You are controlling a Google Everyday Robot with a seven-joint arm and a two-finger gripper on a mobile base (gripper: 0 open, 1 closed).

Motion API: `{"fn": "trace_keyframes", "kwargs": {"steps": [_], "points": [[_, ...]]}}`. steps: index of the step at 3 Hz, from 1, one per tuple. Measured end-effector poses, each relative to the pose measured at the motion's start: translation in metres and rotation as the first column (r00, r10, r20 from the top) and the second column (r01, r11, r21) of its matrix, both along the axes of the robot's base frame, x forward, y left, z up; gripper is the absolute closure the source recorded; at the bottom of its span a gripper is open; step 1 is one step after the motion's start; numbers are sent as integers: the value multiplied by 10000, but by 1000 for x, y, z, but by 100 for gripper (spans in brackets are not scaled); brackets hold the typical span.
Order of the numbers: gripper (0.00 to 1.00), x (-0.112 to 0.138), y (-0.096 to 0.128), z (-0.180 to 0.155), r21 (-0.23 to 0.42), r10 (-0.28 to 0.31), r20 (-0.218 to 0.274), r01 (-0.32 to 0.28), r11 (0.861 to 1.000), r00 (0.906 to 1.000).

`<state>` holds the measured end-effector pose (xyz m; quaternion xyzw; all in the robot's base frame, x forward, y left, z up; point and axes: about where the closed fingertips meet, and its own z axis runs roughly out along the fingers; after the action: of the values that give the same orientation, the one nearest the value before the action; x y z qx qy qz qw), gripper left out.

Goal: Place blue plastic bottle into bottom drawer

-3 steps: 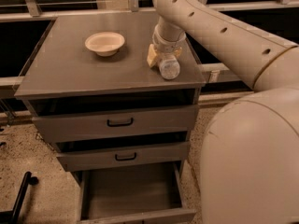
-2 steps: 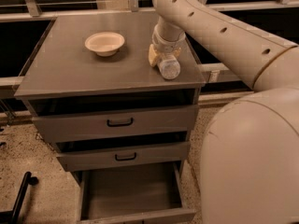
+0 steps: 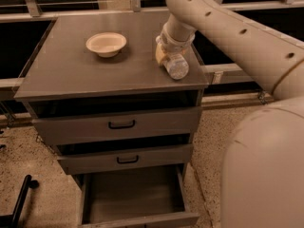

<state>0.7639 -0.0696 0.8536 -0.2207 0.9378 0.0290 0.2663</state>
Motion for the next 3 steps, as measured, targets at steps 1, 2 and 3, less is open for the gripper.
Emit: {"fn": "trace_keyframes", "kwargs": {"steps": [1,2,3], "points": [[100,-11,-24,25,608,1059,699,-1102,9920,9919],[100,-28,-51,49,928,2552,946,-2637,9601,9623],[100,-26,-47,46,601,2911,1025,-2980,9527,9512]]}}
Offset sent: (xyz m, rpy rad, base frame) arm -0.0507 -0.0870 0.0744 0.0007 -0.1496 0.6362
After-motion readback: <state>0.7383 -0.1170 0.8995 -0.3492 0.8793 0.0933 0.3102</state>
